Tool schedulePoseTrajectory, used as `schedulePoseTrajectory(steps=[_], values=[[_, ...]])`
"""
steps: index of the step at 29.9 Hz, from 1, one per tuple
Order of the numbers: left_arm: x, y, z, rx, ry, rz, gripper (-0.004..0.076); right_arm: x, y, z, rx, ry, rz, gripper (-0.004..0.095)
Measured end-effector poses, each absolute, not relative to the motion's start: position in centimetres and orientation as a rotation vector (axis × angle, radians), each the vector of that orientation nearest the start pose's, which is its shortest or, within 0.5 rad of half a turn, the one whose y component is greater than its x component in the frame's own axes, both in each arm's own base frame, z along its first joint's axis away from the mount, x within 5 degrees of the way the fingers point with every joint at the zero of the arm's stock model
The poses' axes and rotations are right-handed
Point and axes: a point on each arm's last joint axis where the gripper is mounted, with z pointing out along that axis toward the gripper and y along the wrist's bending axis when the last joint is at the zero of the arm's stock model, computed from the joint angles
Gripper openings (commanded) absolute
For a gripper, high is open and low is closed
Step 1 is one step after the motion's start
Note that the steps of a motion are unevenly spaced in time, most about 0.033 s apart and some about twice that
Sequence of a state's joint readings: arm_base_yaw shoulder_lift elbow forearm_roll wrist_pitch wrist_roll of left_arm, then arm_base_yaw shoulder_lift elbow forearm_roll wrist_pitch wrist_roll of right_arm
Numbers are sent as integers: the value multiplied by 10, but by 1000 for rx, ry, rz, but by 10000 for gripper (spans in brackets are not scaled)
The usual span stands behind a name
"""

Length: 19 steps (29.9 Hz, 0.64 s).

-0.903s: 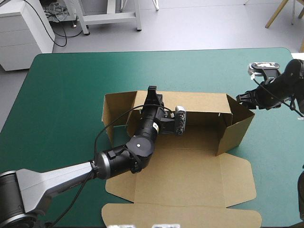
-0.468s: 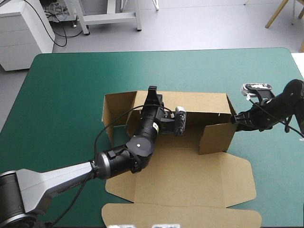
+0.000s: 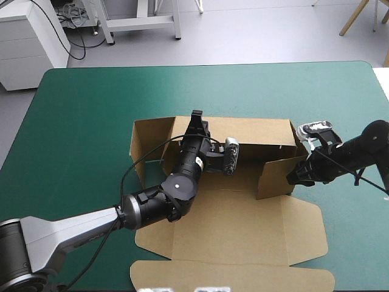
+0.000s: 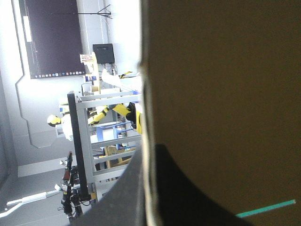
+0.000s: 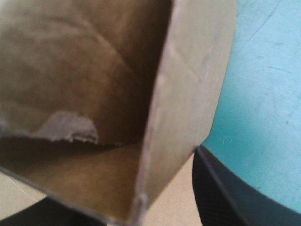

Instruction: Fold the box

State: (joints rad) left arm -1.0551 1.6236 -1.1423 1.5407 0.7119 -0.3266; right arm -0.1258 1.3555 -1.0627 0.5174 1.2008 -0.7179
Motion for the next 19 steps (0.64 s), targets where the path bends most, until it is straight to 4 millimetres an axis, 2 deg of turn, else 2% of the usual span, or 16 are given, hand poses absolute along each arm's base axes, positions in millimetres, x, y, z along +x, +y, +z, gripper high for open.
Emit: schedulePoseTrajectory(steps=[6,15,19], values=[[227,-281,299,1550,1216,815,-10,251,14,285,-637,2569,546,458],[227,-282,299,1591,1175,824,-10,259,17,284,-627,2432,528,457],[227,-282,297,1599,1169,826,-10,262,16,285,-621,2411,504,373]])
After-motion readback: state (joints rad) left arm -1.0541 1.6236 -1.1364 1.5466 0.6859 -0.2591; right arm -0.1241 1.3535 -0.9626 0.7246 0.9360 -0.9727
